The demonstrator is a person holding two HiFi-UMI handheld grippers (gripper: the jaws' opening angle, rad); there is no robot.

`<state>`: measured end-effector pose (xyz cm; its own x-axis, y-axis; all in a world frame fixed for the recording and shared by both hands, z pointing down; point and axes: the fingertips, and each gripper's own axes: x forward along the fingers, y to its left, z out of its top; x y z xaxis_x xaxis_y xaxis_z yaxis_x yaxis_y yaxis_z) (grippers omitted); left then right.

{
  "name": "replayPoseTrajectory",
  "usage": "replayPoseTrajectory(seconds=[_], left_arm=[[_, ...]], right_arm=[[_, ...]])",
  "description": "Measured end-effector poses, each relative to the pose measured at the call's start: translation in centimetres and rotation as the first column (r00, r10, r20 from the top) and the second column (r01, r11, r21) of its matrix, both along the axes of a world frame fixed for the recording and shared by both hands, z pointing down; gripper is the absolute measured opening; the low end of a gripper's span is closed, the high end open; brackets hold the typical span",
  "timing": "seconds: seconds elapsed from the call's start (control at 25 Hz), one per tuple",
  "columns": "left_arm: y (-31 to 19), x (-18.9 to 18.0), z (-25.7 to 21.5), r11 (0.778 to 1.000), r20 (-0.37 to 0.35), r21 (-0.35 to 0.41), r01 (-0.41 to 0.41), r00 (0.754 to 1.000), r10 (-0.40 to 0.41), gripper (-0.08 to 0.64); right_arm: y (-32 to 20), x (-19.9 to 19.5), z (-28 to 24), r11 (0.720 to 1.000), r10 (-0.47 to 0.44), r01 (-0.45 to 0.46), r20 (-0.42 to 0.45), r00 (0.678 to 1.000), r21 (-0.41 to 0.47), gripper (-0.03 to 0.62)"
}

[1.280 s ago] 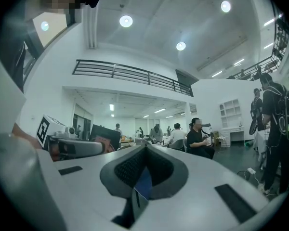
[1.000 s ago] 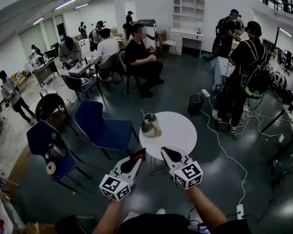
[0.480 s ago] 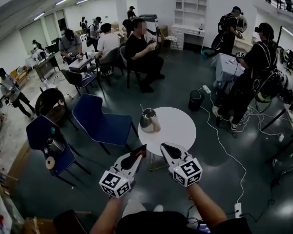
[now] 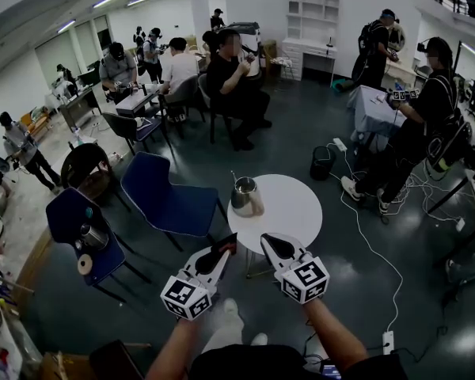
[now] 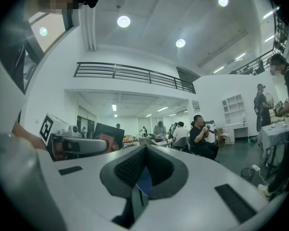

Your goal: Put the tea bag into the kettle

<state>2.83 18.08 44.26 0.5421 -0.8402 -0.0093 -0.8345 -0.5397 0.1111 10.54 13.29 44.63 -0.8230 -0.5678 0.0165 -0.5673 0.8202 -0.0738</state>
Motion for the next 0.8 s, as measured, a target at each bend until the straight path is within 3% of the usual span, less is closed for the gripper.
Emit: replayPoseTrajectory(seconds=[0.8], left_arm=[[-6.1, -1.3, 0.2, 0.999, -0.021, -0.010, -0.040, 0.999, 0.040, 0.040]], right_arm=[[-6.1, -1.0, 1.1, 0.999, 0.041, -0.041, -0.008, 0.999, -0.020, 0.017]])
